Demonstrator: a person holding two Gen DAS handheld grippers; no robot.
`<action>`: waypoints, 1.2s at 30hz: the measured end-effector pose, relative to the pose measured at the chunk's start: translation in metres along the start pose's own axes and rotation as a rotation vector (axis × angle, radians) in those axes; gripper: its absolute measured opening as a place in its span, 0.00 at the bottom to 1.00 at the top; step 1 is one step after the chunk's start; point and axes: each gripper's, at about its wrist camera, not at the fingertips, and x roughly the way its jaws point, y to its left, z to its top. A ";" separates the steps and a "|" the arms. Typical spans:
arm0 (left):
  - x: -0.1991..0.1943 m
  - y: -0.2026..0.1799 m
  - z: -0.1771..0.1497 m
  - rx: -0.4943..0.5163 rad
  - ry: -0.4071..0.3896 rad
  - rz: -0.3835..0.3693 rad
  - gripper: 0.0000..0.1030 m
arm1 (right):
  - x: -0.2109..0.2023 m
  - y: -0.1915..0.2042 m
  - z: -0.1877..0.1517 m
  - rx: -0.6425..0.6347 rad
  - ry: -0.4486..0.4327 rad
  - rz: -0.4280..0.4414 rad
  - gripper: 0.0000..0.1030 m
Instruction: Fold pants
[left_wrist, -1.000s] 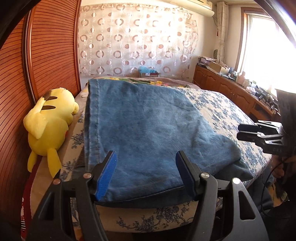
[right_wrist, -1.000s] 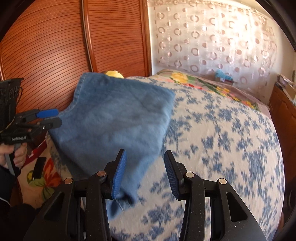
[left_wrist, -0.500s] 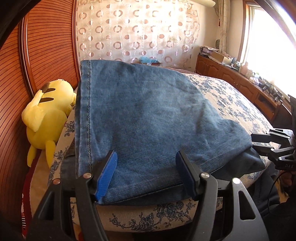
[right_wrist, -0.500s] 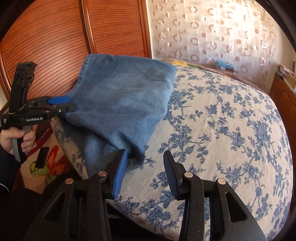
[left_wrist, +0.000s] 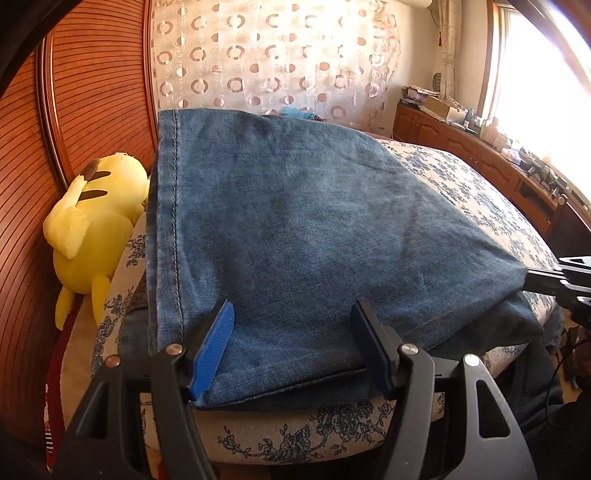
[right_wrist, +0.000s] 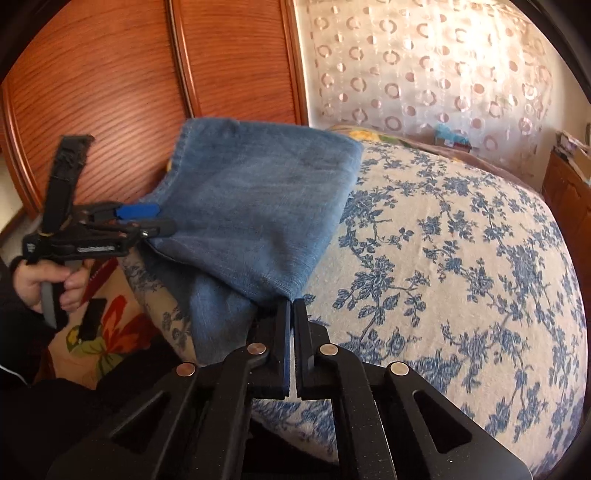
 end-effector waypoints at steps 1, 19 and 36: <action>0.001 0.000 0.000 0.000 0.001 0.002 0.63 | -0.004 0.000 -0.001 0.006 -0.008 -0.003 0.00; 0.002 0.002 -0.001 0.018 0.000 0.006 0.64 | -0.005 0.000 -0.008 0.066 0.002 0.020 0.23; 0.001 0.000 -0.002 0.015 -0.003 -0.004 0.64 | 0.022 0.020 -0.007 -0.042 0.085 -0.031 0.50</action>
